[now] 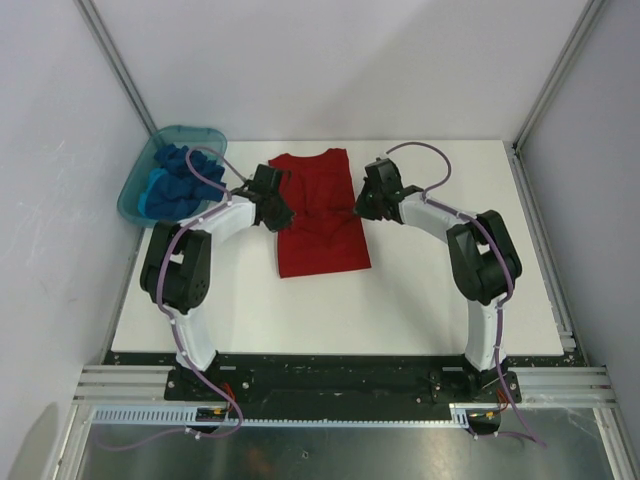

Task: Fold and stack the t-shirts
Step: Fold the folded rectangular tshirt in 1/3 of the way

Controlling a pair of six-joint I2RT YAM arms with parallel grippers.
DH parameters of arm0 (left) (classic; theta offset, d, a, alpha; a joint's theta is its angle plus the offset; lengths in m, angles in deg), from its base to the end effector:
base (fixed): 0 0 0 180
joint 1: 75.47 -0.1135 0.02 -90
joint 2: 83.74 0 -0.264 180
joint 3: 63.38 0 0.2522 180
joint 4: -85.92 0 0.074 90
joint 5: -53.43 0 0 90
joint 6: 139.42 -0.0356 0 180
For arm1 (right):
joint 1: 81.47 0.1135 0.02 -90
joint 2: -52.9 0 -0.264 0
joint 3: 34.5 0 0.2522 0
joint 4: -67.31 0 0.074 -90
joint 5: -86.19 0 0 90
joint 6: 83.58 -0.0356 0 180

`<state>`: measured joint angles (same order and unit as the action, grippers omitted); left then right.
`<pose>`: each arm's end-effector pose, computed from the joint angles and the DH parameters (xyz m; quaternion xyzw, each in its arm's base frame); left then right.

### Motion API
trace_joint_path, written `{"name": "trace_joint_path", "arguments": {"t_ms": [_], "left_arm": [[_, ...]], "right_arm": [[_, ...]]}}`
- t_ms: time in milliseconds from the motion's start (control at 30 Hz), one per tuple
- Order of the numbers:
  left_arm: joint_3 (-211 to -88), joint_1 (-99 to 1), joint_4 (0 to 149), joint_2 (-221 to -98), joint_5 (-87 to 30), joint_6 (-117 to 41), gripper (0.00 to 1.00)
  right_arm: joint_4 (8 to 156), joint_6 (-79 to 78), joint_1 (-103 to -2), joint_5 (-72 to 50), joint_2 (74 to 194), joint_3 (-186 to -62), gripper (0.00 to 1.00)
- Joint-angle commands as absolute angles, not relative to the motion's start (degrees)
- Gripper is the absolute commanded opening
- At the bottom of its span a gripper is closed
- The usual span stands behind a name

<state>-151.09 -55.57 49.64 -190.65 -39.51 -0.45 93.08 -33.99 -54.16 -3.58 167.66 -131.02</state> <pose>0.3740 -0.1334 0.1929 -0.2470 0.9222 -0.1475 0.2585 0.3989 0.2058 0.1981 0.1058 0.9144 0.2161 0.3254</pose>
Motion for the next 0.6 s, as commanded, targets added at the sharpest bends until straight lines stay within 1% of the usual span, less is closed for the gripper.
{"name": "trace_joint_path", "arguments": {"t_ms": [0,133,567], "left_arm": [[-154.69,-57.02,51.59,-191.75,-38.29,-3.41,0.0],[-156.42,-57.98,51.73,-194.03,-35.38,-4.59,0.0],[-157.2,-60.18,52.03,-196.11,-33.47,-6.51,0.0]], "right_arm": [[90.91,-33.44,-55.48,-5.15,168.22,-134.13,0.0],[90.75,-32.94,-56.14,-5.75,169.21,-134.91,0.0],[89.51,-31.49,-57.66,-7.02,171.01,-135.53,0.0]]}}
